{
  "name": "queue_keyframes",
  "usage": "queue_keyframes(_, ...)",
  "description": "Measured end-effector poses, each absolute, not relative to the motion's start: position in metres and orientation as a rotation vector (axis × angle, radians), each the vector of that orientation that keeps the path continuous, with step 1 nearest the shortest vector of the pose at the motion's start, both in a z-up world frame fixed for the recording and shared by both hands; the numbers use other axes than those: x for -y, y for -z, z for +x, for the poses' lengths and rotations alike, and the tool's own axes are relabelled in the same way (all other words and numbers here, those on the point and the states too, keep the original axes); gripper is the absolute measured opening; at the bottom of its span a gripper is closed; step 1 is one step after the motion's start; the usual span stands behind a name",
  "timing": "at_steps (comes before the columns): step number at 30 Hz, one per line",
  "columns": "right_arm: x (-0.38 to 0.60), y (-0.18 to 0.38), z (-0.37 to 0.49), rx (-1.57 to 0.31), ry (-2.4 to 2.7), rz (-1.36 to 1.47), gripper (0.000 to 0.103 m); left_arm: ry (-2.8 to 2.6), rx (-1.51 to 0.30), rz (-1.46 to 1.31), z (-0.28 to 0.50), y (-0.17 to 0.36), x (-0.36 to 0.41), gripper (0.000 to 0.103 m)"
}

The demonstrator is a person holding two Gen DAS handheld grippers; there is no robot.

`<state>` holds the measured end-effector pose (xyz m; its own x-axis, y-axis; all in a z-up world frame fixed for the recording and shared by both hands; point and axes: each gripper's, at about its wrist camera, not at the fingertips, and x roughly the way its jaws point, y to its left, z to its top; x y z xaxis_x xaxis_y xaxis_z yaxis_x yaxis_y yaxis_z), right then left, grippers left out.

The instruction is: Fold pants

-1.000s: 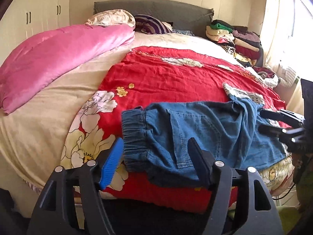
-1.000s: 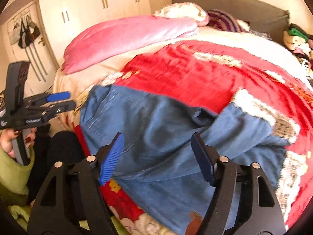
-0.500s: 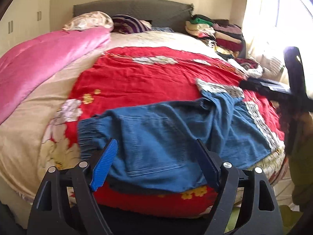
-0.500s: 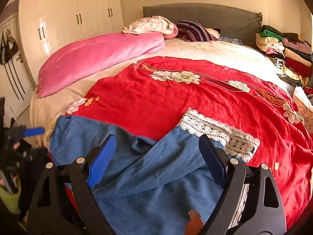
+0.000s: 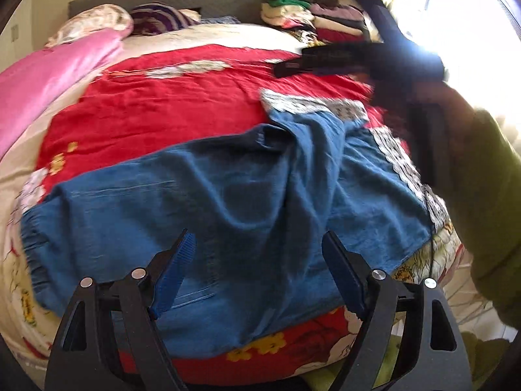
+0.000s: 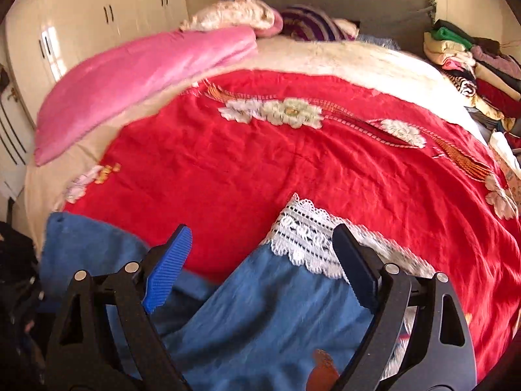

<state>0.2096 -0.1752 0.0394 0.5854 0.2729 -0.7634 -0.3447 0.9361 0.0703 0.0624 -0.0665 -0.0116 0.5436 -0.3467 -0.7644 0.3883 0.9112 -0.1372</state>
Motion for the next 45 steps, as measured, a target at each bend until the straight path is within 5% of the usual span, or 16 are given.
queue_keyframes(9, 0.163, 0.017, 0.277, -1.031, -0.283, -0.128, 0.081, 0.508, -0.937, 0.057, 0.076, 0.027, 0.094, 0.064)
queue_keyframes(12, 0.168, 0.034, 0.289, -1.075, -0.264, -0.093, 0.065, 0.526, -0.944, 0.048, 0.081, 0.029, 0.097, 0.063)
queue_keyframes(16, 0.175, 0.035, 0.288, -1.048, -0.258, -0.095, 0.021, 0.533, -0.943, 0.049, 0.084, 0.032, 0.098, 0.063)
queue_keyframes(19, 0.189, 0.022, 0.282, -1.011, -0.270, -0.050, 0.008, 0.536, -0.940, 0.049, 0.086, 0.034, 0.099, 0.063)
queue_keyframes(30, 0.258, -0.040, 0.216, -0.860, -0.248, 0.079, 0.006, 0.544, -0.914, 0.031, 0.093, 0.037, 0.103, 0.061)
queue_keyframes(32, 0.269, -0.048, 0.202, -0.840, -0.241, 0.096, 0.006, 0.540, -0.908, 0.052, 0.094, 0.037, 0.105, 0.042)
queue_keyframes(36, 0.301, -0.061, 0.163, -0.812, -0.214, 0.137, 0.006, 0.521, -0.897, 0.090, 0.093, 0.038, 0.110, 0.033)
queue_keyframes(38, 0.312, -0.063, 0.149, -0.811, -0.197, 0.144, 0.006, 0.525, -0.882, 0.109, 0.092, 0.036, 0.111, 0.008)
queue_keyframes(39, 0.321, -0.063, 0.138, -0.818, -0.193, 0.159, 0.006, 0.539, -0.877, 0.111, 0.089, 0.034, 0.110, 0.004)
queue_keyframes(45, 0.337, -0.058, 0.082, -0.848, -0.192, 0.181, 0.006, 0.564, -0.824, 0.184, 0.065, 0.022, 0.110, 0.003)
